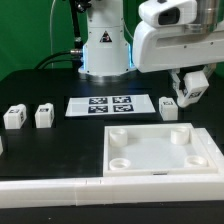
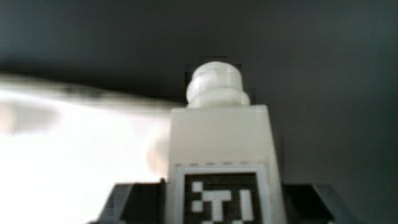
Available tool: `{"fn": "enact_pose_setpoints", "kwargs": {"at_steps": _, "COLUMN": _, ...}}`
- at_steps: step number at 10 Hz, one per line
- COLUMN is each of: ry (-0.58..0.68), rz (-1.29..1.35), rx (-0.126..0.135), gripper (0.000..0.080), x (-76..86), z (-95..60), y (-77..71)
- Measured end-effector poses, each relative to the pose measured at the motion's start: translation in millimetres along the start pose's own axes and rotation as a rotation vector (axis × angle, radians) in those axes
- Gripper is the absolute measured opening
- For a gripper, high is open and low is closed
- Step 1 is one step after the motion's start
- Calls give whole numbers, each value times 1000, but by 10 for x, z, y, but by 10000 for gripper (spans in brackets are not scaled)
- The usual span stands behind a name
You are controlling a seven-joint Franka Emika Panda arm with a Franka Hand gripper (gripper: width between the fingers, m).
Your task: Assemble one leg
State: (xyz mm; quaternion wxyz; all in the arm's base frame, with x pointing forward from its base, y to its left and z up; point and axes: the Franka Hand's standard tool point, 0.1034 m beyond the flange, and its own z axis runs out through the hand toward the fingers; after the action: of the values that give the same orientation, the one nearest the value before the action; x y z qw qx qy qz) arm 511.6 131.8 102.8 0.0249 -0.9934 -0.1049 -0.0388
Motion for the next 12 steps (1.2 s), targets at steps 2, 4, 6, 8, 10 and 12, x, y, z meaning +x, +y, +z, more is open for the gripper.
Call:
{"fn": "enact_pose_setpoints", "kwargs": {"at_steps": 2, "ry": 206, "rz": -29, "rx": -7, "gripper": 290, "x": 257, "z": -66, "y": 157}}
{"fn": "enact_pose_setpoints", "kwargs": {"at_steps": 4, "ry": 204, "rz": -35, "rx": -6, "gripper": 290, "x": 151, "z": 0, "y": 127}}
{"fn": "enact_pose_setpoints", "kwargs": {"at_steps": 6, "ry": 205, "rz": -35, "rx": -6, "gripper": 290, "x": 164, "z": -1, "y": 126}}
{"fn": "enact_pose_setpoints", "kwargs": {"at_steps": 8, "ry": 204, "rz": -41, "rx": -5, "gripper": 290, "x": 180, "z": 20, "y": 116}}
{"fn": "enact_pose_setpoints", "kwargs": {"at_steps": 10, "ry": 201, "rz": -73, "rx": -5, "gripper": 290, "x": 429, "z": 61, "y": 147}}
{"fn": "enact_pose_setpoints", "kwargs": {"at_steps": 12, "ry": 212, "rz": -91, "rx": -10, "gripper": 290, "x": 752, "z": 56, "y": 234}}
